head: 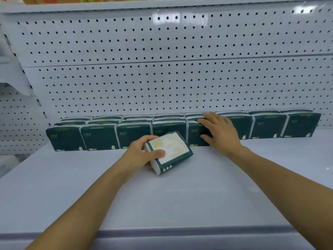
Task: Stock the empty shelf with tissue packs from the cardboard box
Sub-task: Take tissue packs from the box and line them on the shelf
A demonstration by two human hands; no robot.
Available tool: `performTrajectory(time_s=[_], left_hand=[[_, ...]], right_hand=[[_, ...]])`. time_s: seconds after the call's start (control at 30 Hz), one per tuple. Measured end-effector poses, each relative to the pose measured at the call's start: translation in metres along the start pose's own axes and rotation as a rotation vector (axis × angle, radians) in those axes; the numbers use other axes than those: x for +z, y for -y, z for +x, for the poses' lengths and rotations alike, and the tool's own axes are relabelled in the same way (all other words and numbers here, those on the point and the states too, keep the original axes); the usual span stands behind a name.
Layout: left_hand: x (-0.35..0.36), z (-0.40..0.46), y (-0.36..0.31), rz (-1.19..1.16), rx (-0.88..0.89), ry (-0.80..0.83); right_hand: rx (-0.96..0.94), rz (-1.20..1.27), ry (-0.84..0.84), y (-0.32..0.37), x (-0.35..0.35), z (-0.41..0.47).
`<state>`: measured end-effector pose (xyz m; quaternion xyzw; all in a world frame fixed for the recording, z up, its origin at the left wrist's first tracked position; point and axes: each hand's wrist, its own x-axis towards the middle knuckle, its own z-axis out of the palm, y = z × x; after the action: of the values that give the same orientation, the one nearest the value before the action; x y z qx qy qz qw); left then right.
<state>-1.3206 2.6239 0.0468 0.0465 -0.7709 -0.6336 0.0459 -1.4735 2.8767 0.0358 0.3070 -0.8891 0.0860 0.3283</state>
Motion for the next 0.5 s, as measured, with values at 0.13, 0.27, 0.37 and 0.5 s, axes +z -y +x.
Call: performTrajectory(time_s=[0.13,0.27,0.37,0.5], left_hand=[[0.009,-0.001,-0.006,-0.069,0.008,-0.034],[0.029,-0.004,-0.023,-0.215,-0.017,-0.046],[0.044,-0.007,-0.036,-0.374,-0.085,0.013],[0.052,-0.005,-0.04,-0.273,-0.083,0.044]], right_hand=[[-0.115,0.086,-0.037,0.009,-0.017,-0.013],[-0.354,0.291,0.036,0.03,-0.039,-0.035],[-0.04,0.695,0.037,0.039,-0.055,-0.041],[0.442,1.223,0.123,0.033,-0.079,-0.041]])
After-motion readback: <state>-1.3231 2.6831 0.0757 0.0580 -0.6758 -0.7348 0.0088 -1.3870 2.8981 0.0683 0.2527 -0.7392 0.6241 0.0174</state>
